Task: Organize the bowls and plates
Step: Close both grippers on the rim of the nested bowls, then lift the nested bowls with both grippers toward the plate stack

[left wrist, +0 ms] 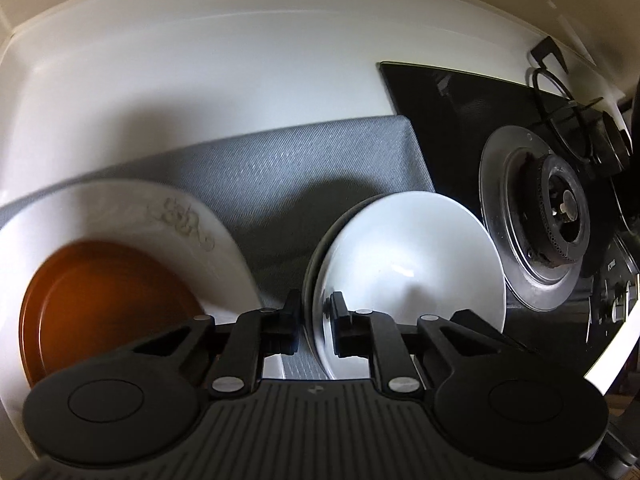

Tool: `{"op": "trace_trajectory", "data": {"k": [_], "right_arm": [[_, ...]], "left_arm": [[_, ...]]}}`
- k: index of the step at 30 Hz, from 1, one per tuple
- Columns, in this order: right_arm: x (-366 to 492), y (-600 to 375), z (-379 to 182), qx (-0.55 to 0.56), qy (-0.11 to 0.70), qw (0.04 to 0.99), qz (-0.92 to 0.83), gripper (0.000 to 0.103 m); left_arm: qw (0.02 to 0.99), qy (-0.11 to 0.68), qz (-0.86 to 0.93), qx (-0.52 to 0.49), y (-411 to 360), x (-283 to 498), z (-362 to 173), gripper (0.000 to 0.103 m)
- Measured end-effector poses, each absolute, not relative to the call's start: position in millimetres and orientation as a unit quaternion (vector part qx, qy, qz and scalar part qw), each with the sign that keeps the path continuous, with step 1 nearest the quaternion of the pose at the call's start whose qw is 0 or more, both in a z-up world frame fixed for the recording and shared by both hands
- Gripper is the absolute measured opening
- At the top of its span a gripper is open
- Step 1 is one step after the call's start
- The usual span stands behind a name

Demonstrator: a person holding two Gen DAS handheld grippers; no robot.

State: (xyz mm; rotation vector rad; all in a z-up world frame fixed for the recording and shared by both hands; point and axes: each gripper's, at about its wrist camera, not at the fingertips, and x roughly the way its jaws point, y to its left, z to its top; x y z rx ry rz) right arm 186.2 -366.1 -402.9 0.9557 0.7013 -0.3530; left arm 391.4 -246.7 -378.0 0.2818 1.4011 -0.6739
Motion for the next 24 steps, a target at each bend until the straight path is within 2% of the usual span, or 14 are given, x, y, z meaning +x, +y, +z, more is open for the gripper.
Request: {"op": "trace_trajectory", "data": {"k": [9,24], "right_arm": [[172,-359,-386,0.428,0.340,0.819,-0.173,0.029],[173,-330,-318,0.398,0.333,0.843,-0.141,0.029]], "left_arm": [[0.705,0.633,-0.299,0.113,-229,367,-371,0.017],[0.722,0.625,-0.285,0.084,-174,345,-308,0.021]]}}
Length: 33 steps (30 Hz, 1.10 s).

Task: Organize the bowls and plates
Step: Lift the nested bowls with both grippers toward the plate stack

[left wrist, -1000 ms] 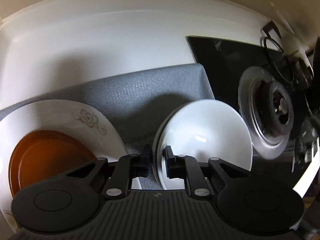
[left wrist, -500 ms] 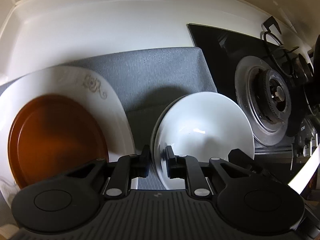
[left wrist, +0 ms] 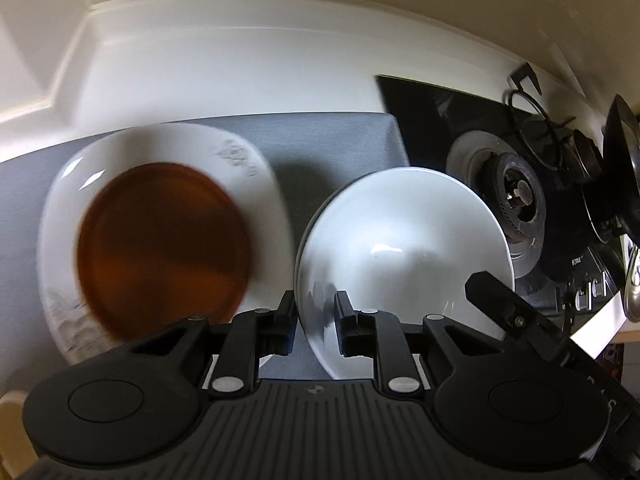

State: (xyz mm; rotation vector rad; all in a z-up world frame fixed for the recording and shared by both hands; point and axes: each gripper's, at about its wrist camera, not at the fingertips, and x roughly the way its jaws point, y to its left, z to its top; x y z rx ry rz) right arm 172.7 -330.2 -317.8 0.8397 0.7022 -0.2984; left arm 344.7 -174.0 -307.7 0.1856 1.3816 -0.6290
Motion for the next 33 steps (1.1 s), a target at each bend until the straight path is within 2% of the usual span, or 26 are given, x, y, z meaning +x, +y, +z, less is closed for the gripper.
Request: {"op": "trace_trajectory", "data": {"k": [10,20,33], "right_arm": [[195,-277,-298,0.401,0.352,0.843,-0.070,0.028],[219,-186,-284,0.382,0.389,0.838,0.031,0.028],[243,-81,-300,0.306,0.466,0.822,0.114,0.028]], "left_arm": [[0.737,0.633,-0.231,0.060,-94,346,-278,0.021],[0.747,0.640,-0.176,0.033,24,351,-252,0.021],[0.735,0.669,-0.111,-0.001,132,338,-282,0.023]]}}
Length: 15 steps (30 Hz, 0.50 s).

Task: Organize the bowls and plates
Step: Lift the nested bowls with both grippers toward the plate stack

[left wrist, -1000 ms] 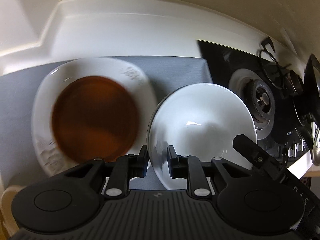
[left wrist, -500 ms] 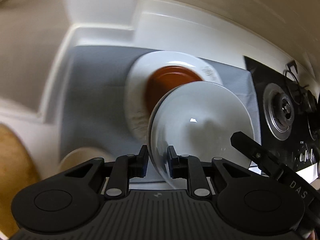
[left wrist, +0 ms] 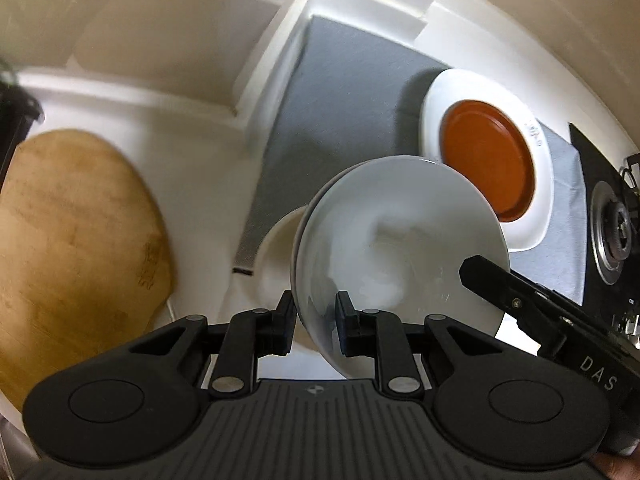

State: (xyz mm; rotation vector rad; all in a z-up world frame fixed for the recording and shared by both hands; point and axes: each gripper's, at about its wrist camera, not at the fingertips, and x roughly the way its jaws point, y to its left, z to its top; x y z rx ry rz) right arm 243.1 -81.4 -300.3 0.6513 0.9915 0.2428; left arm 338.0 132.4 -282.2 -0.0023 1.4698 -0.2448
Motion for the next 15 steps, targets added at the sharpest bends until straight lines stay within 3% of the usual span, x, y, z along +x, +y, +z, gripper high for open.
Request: {"op": "trace_trajectory", "data": {"k": [15], "right_arm": [[245,-32,-325,0.163,0.506,0.839,0.118,0.026]], "left_arm": [[0.751,0.645,-0.135,0.031,143,318,-322,0.027]]}}
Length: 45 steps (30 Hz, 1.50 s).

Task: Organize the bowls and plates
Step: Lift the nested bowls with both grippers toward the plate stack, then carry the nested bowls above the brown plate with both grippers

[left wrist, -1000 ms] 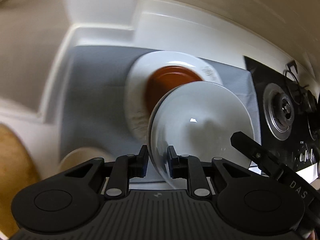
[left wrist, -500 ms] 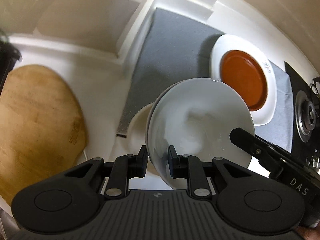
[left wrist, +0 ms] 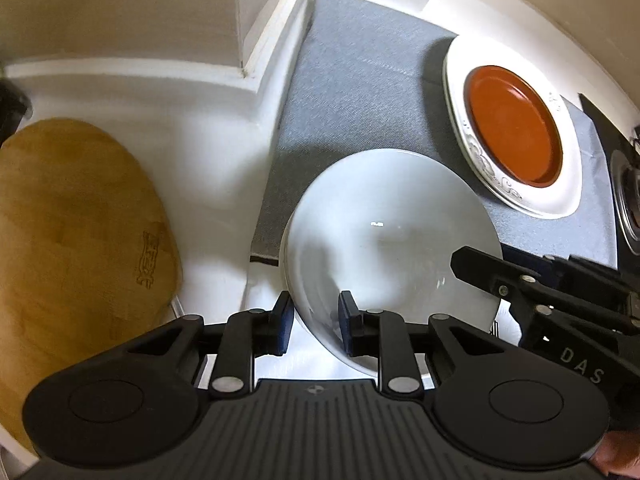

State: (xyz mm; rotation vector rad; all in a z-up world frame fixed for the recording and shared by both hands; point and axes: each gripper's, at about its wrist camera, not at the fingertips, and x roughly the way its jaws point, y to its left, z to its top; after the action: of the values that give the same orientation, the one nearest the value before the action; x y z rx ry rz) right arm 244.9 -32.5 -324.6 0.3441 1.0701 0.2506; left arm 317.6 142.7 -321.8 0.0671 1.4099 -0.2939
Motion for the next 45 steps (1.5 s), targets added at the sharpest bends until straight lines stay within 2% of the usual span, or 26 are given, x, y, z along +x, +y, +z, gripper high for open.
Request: {"op": "trace_trajectory", "data": {"k": [2,4,8,10,18,21,25,27,28,30,31,35,40,44,45], "right_arm": [[245,-33,-324,0.159,0.509,0.837,0.121,0.026],[246,-46,-327,0.212,0.519,0.820,0.118,0.030],[250,-67,-336,0.276,0.528,0.795,0.115,0.029],[250,-67,-337,0.277,0.528,0.794,0.118,0.025],[253,-74,-348,0.304,0.530,0.782,0.125,0.021],[256,-78,-343,0.314,0.521,0.783,0.131,0.026],[264,-80,-338,0.313,0.518,0.785,0.132,0.044],[267,-81,-337,0.308,0.519,0.787,0.130,0.048],[269,-82,-338,0.310,0.520,0.785,0.130,0.055],[271,-83,-344,0.315,0.525,0.780,0.130,0.061],[272,-83,-348,0.319,0.530,0.775,0.130,0.061],[273,-84,-367,0.323,0.548,0.763,0.111,0.061],[270,-88,-391,0.371,0.566,0.727,0.114,0.061],[268,-87,-409,0.417,0.569,0.698,0.122,0.061],[267,-87,-407,0.418,0.564,0.702,0.118,0.058]], "left_arm": [[0.755,0.639,-0.143,0.032,146,315,-321,0.027],[0.755,0.637,-0.151,0.022,153,317,-323,0.027],[0.745,0.642,-0.175,-0.032,174,325,-324,0.028],[0.748,0.636,-0.185,-0.041,181,326,-320,0.027],[0.750,0.624,-0.213,-0.055,193,329,-310,0.026],[0.748,0.624,-0.217,-0.064,198,332,-312,0.025],[0.746,0.624,-0.217,-0.084,201,340,-314,0.025],[0.751,0.617,-0.218,-0.090,204,343,-311,0.025],[0.753,0.614,-0.220,-0.089,205,345,-309,0.027],[0.758,0.606,-0.224,-0.085,205,350,-309,0.032],[0.756,0.608,-0.227,-0.081,203,353,-313,0.038],[0.728,0.645,-0.221,-0.070,195,360,-343,0.042],[0.717,0.650,-0.233,-0.096,192,354,-358,0.049],[0.703,0.661,-0.229,-0.127,202,357,-361,0.045],[0.697,0.666,-0.228,-0.136,205,357,-361,0.044]]}}
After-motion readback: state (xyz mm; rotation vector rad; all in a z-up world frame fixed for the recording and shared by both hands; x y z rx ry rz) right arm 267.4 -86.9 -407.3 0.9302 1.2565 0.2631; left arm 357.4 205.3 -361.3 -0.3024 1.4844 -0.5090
